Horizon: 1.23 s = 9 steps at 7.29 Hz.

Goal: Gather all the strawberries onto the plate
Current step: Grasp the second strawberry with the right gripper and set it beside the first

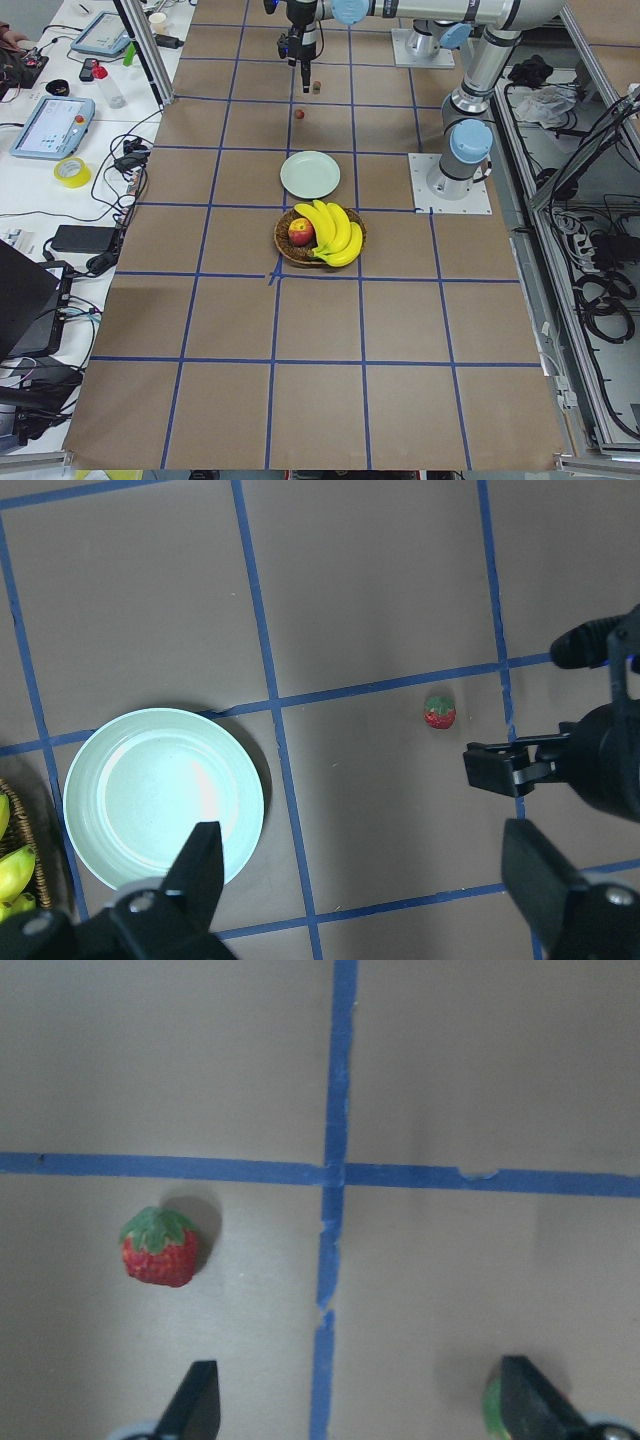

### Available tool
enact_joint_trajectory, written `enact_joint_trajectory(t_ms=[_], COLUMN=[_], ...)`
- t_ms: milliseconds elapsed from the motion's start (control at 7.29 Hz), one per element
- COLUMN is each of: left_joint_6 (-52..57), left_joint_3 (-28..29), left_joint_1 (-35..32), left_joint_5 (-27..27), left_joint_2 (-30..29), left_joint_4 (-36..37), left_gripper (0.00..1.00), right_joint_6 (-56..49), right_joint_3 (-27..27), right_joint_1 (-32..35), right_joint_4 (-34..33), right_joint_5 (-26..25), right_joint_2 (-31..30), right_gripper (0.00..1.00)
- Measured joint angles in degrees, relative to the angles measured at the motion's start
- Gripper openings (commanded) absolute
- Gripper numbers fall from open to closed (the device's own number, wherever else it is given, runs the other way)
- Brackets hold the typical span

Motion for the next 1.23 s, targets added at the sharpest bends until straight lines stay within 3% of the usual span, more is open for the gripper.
enact_joint_trajectory(t_ms=[274, 412, 549, 1235], left_joint_6=[0.0, 0.0, 0.0, 0.0], left_joint_3=[0.0, 0.0, 0.0, 0.2], left_joint_1=[0.0, 0.0, 0.0, 0.0], left_joint_5=[0.0, 0.0, 0.0, 0.0], left_joint_2=[0.0, 0.0, 0.0, 0.0], left_joint_4=[0.1, 0.1, 0.1, 0.2], left_gripper=[1.00, 1.00, 1.00, 1.00], right_joint_6=[-4.5, -5.2, -5.5, -5.6], right_joint_3=[4.7, 6.7, 8.2, 9.7], right_joint_1=[-3.1, -3.6, -3.7, -3.8], right_joint_4=[-2.3, -3.6, -4.3, -4.0], right_joint_5=[-1.9, -2.3, -2.4, -1.8], right_joint_2=[-1.3, -1.4, -1.2, 0.2], right_gripper=[0.93, 0.83, 0.63, 0.36])
